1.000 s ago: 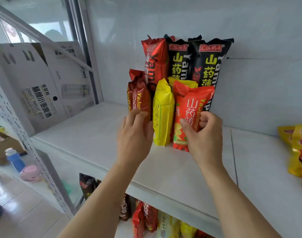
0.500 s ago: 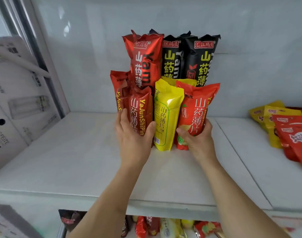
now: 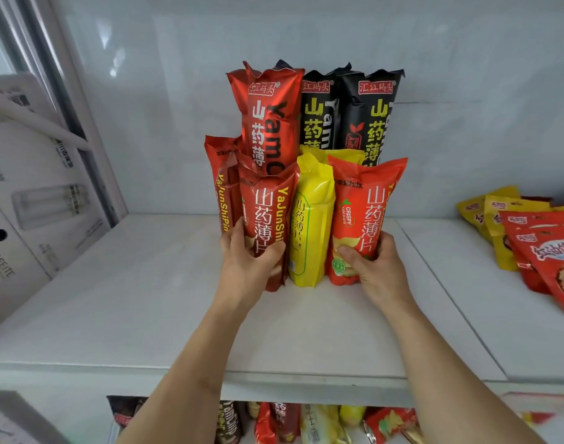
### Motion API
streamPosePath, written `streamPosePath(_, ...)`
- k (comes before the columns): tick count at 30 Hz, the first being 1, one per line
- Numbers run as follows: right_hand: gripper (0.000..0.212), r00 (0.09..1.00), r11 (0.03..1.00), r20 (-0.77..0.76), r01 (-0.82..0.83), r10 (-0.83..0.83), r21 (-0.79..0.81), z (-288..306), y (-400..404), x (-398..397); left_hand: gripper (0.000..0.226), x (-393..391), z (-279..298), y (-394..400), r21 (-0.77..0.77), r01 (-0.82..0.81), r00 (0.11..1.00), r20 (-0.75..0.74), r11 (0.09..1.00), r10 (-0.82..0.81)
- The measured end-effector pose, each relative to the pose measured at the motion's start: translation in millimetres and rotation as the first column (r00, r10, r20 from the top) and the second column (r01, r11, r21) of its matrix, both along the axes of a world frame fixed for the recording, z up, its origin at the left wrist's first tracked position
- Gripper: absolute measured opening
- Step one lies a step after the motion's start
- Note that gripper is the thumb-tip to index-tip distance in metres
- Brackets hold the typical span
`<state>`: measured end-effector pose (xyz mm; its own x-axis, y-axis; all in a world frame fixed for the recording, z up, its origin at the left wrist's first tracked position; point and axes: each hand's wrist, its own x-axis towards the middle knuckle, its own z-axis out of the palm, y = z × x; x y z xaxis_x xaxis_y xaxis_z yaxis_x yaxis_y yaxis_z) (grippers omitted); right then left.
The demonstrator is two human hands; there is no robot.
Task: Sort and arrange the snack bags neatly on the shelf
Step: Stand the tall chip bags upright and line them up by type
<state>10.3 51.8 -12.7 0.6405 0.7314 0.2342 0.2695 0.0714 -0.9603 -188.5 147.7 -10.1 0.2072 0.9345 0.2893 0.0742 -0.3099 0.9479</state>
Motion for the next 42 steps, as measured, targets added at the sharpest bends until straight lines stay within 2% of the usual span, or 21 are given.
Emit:
streamPosePath(3, 0.068, 0.999, 1.0, 0.03, -0.015, 0.016, -0.021, 1, -5, -1, 0.067, -7, -4, -2, 0.01, 0.013, 0.998, -0.063, 1.0, -0.013)
streamPosePath(8, 0.064, 0.997, 0.997, 0.036, -0.059, 0.061, -0.042, 1, -13, -2, 0.07, -11, -2, -8, -0.093, 0.035, 0.999, -0.027, 0.995, -0.037)
streamPosePath(11, 0.064, 0.995, 0.996, 0.046, -0.085, 0.087, -0.042, -1, -17, -5, 0.081, -13, -1, -12, -0.104, 0.072, 0.997, 0.009, 0.992, -0.071)
streamPosePath(16, 0.068, 0.993, 0.995, 0.057, -0.098, 0.1, -0.032, -1, -26, -11, 0.07, -15, 2, -24, -0.131, 0.056, 0.995, 0.084, 0.99, -0.046)
streamPosePath(19, 0.067, 0.993, 0.995, 0.057, -0.101, 0.102, -0.022, -2, -29, -13, 0.085, -18, -2, -27, -0.115, 0.047, 0.999, 0.02, 0.992, -0.045)
streamPosePath(22, 0.066, 0.988, 0.99, 0.068, -0.133, 0.136, -0.04, -2, -29, -14, 0.082, -25, -5, -32, -0.157, 0.123, 0.992, -0.005, 0.98, -0.125)
streamPosePath(24, 0.075, 0.983, 0.988, 0.113, -0.137, 0.144, -0.064, -2, -29, -16, 0.08, -29, -5, -33, -0.186, 0.156, 0.987, 0.001, 0.97, -0.159)
streamPosePath(26, 0.085, 0.98, 0.989, 0.142, -0.125, 0.136, -0.083, -4, -28, -17, 0.075, -32, -6, -32, -0.18, 0.145, 0.988, -0.019, 0.973, -0.151)
streamPosePath(31, 0.087, 0.977, 0.986, 0.165, -0.121, 0.138, -0.112, -2, -35, -32, 0.081, -50, -6, -22, -0.143, 0.037, 0.997, -0.064, 0.989, -0.046)
streamPosePath(35, 0.079, 0.973, 0.984, 0.178, -0.124, 0.145, -0.125, -2, -37, -63, 0.087, -82, -7, -12, -0.09, -0.01, 0.991, -0.134, 0.996, -0.002)
streamPosePath(38, 0.068, 0.968, 0.981, 0.183, -0.15, 0.171, -0.125, -4, -28, -94, 0.085, -115, -6, -8, -0.08, -0.007, 0.987, -0.162, 0.997, -0.006)
streamPosePath(42, 0.067, 0.951, 0.967, 0.199, -0.207, 0.235, -0.152, -1, 0, -145, 0.078, -168, -4, 5, -0.081, -0.034, 0.982, -0.187, 0.996, 0.018)
